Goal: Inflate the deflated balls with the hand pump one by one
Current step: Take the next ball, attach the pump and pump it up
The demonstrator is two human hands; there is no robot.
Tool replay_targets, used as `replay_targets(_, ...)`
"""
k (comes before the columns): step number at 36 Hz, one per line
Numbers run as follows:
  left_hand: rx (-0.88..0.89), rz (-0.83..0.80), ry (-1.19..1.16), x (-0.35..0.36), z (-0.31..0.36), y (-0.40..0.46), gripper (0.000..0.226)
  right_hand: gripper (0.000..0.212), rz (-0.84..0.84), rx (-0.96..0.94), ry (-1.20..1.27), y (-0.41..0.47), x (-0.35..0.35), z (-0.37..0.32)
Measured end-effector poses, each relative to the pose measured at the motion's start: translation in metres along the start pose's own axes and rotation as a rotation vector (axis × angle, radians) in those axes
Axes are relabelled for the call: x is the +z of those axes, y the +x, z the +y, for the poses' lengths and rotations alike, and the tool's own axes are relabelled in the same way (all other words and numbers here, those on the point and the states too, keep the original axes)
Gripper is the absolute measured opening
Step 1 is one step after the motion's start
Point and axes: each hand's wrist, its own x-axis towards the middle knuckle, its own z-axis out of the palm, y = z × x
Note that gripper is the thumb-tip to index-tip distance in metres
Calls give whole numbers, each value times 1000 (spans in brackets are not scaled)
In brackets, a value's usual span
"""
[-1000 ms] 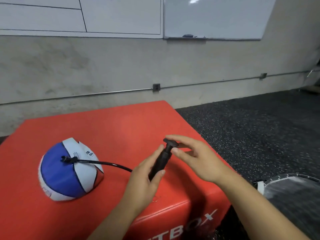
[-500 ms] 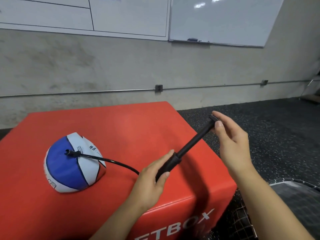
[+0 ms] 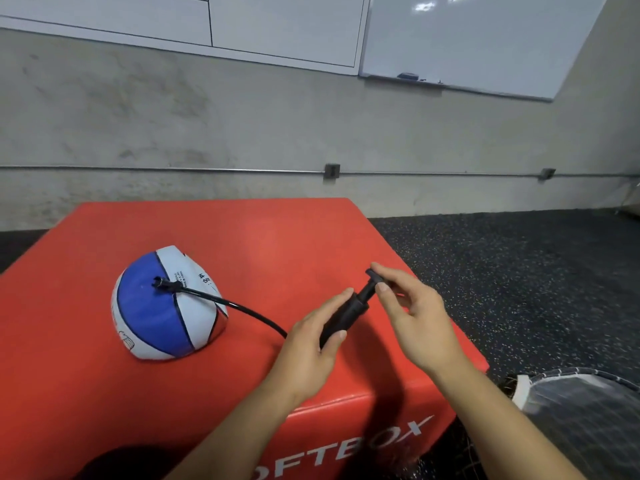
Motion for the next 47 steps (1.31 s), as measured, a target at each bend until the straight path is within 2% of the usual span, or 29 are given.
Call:
replay_targets(4, -21, 2, -27, -3, 2, -2, 58, 34, -64, 8, 5, -5, 6, 0)
replay_targets(10, 11, -27, -3, -4, 10, -3, 57, 32, -12, 8, 36, -12, 1, -2)
replay_targets(18, 63, -96, 63, -3, 16, -7, 59, 30, 319, -11, 165, 1, -54, -13)
replay_targets(25, 63, -129, 51, -3, 12, -5, 60, 30, 389, 25, 169, -2, -56, -9)
replay_targets(34, 4, -102, -17, -4, 1, 1, 64, 27, 207, 11, 53, -2, -15, -8)
replay_targets(41, -39, -81, -43, -4, 3, 1, 62, 30, 25, 77, 81, -13, -2, -1)
replay_targets(47, -41, -64, -45, -4, 11, -2, 54, 34, 10, 72, 101, -27, -4, 3)
